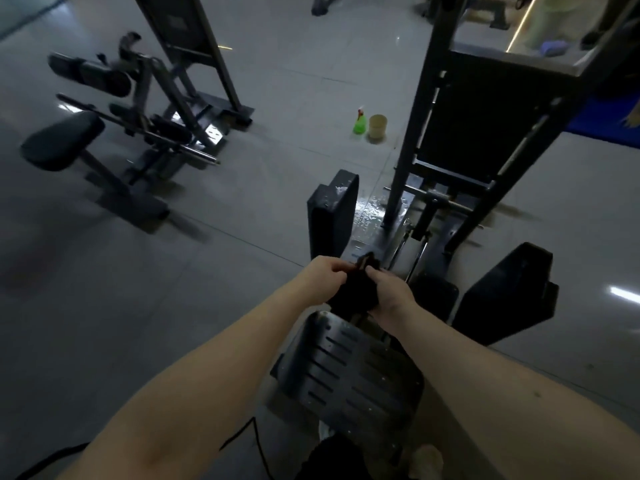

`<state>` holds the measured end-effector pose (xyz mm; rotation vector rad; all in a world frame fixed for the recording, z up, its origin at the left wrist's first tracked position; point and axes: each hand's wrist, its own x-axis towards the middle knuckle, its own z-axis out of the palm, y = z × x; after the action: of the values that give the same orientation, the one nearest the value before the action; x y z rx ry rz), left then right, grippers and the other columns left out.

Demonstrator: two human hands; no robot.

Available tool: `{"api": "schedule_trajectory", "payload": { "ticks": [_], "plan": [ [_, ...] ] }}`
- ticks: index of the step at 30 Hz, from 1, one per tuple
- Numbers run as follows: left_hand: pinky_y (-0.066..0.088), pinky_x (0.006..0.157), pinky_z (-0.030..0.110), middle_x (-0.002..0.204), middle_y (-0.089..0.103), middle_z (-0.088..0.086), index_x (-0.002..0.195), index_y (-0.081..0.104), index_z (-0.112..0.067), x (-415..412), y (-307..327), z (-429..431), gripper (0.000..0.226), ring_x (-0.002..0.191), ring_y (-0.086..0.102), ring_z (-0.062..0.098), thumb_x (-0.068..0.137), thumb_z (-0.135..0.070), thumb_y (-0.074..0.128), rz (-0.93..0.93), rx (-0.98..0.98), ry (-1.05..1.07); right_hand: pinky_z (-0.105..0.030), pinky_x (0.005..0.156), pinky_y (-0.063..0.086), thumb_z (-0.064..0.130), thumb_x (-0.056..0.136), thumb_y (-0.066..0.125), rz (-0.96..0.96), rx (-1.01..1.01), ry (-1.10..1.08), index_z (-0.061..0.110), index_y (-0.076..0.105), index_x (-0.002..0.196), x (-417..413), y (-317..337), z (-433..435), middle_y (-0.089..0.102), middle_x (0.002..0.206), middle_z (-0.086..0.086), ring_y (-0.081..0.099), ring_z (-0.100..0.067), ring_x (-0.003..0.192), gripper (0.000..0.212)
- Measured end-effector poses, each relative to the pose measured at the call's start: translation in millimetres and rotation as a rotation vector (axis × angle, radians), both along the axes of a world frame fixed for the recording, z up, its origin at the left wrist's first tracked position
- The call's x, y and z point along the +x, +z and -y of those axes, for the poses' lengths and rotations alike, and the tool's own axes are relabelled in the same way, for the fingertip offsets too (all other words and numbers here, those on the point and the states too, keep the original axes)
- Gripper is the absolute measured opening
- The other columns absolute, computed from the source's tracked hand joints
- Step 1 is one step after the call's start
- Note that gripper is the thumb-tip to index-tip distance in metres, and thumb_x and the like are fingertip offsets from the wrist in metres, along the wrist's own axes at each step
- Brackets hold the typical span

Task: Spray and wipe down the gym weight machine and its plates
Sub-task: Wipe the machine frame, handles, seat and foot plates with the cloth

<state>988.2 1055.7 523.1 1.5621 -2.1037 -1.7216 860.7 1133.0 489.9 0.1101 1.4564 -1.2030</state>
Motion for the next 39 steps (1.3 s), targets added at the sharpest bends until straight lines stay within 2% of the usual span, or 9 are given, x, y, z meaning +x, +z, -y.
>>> {"api": "schedule_trajectory", "payload": {
  "ticks": [6,10,12,14,17,23,32,36,39],
  "plan": [
    [0.06,0.085,0.033,0.11,0.071,0.004,0.128,0.067,-0.014,-2,-19,33,0.033,0.096,0.07,0.017,0.099,-0.009,0.052,0.091,-0.058,0.148,-0.049,0.088,0.06,0.013,0.099,0.064,-0.04,-0.009,0.107,0.011,0.071,0.12,-13,-13,38,0.075,0.108,-0.017,0.073,-0.037,0.097,0.023],
    [0.052,0.094,0.034,0.12,0.065,0.008,0.14,0.055,-0.007,-20,-19,44,0.04,0.105,0.063,0.024,0.101,-0.01,0.056,0.179,-0.269,0.424,-0.05,0.093,0.058,0.014,0.096,0.068,-0.018,0.02,0.202,0.019,0.071,0.107,-36,-21,53,0.071,0.11,-0.013,0.069,-0.034,0.102,0.012],
    [0.05,0.096,0.037,0.116,0.058,0.003,0.146,0.05,-0.011,-30,-18,55,0.045,0.107,0.059,0.024,0.101,-0.009,0.055,0.213,-0.404,0.504,-0.051,0.096,0.056,0.014,0.095,0.07,0.019,0.03,0.23,0.021,0.071,0.113,-48,-26,61,0.069,0.112,-0.012,0.067,-0.034,0.104,0.019],
    [0.044,0.109,0.042,0.137,0.053,0.006,0.15,0.046,-0.014,-41,-23,70,0.05,0.126,0.053,0.029,0.101,-0.006,0.052,0.261,-0.478,0.433,-0.053,0.098,0.055,0.015,0.093,0.072,0.046,0.028,0.244,0.016,0.07,0.124,-59,-34,65,0.07,0.113,-0.012,0.068,-0.036,0.106,0.031],
    [0.026,0.123,0.035,0.162,0.032,0.008,0.156,0.036,-0.013,-55,-32,85,0.052,0.148,0.033,0.025,0.106,-0.009,0.047,0.409,-0.448,0.288,-0.051,0.1,0.054,0.011,0.095,0.069,0.097,0.01,0.242,0.015,0.07,0.123,-76,-41,64,0.069,0.103,-0.009,0.067,-0.035,0.106,0.028],
    [0.033,0.112,0.027,0.152,0.035,0.009,0.151,0.047,-0.009,-65,-40,96,0.045,0.131,0.049,0.028,0.105,-0.008,0.049,0.51,-0.468,0.301,-0.054,0.1,0.053,0.007,0.096,0.066,0.188,0.009,0.231,0.015,0.069,0.125,-102,-49,54,0.069,0.106,-0.013,0.066,-0.039,0.108,0.03],
    [0.041,0.094,0.028,0.128,0.054,0.008,0.13,0.068,-0.009,-58,-34,118,0.034,0.106,0.06,0.026,0.097,-0.015,0.069,0.585,-0.571,0.234,-0.055,0.1,0.054,0.01,0.096,0.068,0.155,0.026,0.188,0.013,0.068,0.129,-110,-46,60,0.07,0.11,-0.012,0.067,-0.037,0.107,0.033],
    [0.042,0.103,0.036,0.133,0.057,0.008,0.115,0.075,-0.007,-49,-24,137,0.027,0.119,0.056,0.028,0.089,-0.015,0.076,0.582,-0.694,0.014,-0.052,0.103,0.052,0.011,0.097,0.066,0.124,0.033,0.144,0.011,0.068,0.129,-94,-41,70,0.069,0.116,-0.014,0.066,-0.036,0.109,0.032],
    [0.041,0.108,0.039,0.143,0.056,0.009,0.102,0.073,-0.003,-39,-23,150,0.022,0.13,0.051,0.032,0.082,-0.009,0.082,0.472,-0.773,-0.213,-0.05,0.103,0.053,0.011,0.097,0.066,0.088,0.041,0.091,0.011,0.069,0.128,-72,-37,77,0.07,0.104,-0.009,0.066,-0.033,0.106,0.031]
  ]
}}
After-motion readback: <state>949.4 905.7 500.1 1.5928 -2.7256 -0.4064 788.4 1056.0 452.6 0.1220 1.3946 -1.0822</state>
